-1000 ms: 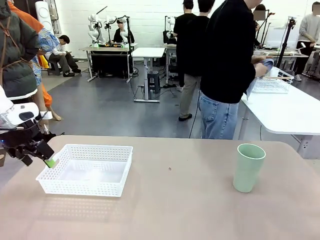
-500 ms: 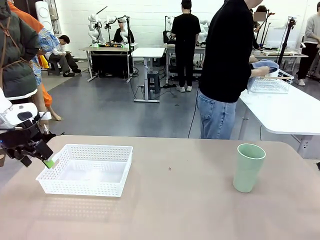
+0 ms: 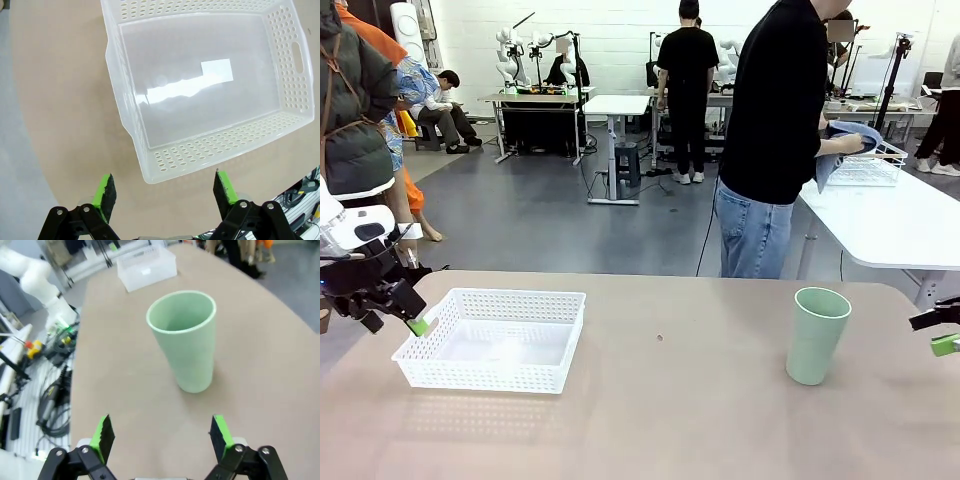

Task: Clean and organize the cups into the basket.
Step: Pick up the Organizing basket and move it to the center of the table, then pick up the Reusable plastic cup from the right side of the table and place it inside the Organizing basket.

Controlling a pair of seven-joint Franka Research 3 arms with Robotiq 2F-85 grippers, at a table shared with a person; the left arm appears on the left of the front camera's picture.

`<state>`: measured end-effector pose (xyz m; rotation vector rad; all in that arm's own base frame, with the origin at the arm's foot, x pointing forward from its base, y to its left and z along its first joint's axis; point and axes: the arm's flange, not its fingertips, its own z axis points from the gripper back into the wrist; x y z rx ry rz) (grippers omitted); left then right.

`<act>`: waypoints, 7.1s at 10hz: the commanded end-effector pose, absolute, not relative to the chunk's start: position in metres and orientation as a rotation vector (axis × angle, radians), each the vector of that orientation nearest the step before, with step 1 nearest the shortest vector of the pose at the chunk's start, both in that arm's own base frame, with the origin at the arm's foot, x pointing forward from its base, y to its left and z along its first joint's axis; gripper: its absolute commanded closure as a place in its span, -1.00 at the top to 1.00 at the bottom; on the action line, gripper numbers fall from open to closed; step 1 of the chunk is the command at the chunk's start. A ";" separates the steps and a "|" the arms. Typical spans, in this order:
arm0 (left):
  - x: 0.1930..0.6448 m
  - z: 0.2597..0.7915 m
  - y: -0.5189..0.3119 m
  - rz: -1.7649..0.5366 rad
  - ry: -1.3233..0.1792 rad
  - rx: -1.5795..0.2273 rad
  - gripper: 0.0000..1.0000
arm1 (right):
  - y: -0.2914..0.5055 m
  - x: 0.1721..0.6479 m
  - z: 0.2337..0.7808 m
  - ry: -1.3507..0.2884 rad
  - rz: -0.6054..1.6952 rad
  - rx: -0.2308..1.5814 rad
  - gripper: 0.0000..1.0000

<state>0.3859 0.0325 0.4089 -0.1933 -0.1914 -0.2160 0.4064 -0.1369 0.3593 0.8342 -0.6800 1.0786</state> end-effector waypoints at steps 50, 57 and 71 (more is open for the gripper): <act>0.413 0.333 -0.002 -0.237 -0.081 0.019 1.00 | -0.008 0.505 0.251 -0.763 1.395 0.986 1.00; 0.419 0.328 0.004 -0.211 -0.058 -0.032 1.00 | 0.010 0.497 0.250 -0.764 1.468 1.040 1.00; 0.419 0.329 0.005 -0.223 -0.035 -0.082 -1.00 | 0.001 0.493 0.246 -0.753 1.517 1.054 -1.00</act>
